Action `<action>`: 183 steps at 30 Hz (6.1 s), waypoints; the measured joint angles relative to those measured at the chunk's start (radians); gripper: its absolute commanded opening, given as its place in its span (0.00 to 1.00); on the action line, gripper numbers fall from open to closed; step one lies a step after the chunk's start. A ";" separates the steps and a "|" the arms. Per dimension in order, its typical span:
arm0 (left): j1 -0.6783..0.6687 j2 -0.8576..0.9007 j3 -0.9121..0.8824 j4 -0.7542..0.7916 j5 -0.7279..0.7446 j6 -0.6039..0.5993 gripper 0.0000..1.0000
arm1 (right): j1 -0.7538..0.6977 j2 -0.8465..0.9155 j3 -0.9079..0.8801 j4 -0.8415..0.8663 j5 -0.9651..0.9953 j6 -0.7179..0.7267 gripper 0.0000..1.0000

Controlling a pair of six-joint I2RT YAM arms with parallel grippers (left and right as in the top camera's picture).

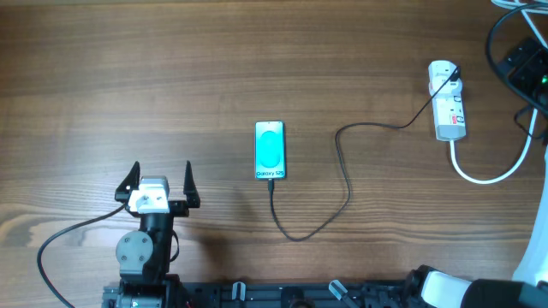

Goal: Plug charger to phone and switch on socket

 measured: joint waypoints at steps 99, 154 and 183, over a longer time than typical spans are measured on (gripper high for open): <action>0.000 -0.001 0.000 0.000 0.006 0.000 1.00 | 0.343 -1.405 -1.479 0.775 -0.114 -0.230 1.00; 0.000 -0.001 0.000 0.000 0.006 0.000 1.00 | 0.343 -1.406 -1.479 0.775 -0.114 -0.230 1.00; 0.000 -0.001 0.000 0.000 0.006 0.000 1.00 | 0.343 -1.406 -1.479 0.775 -0.114 -0.230 1.00</action>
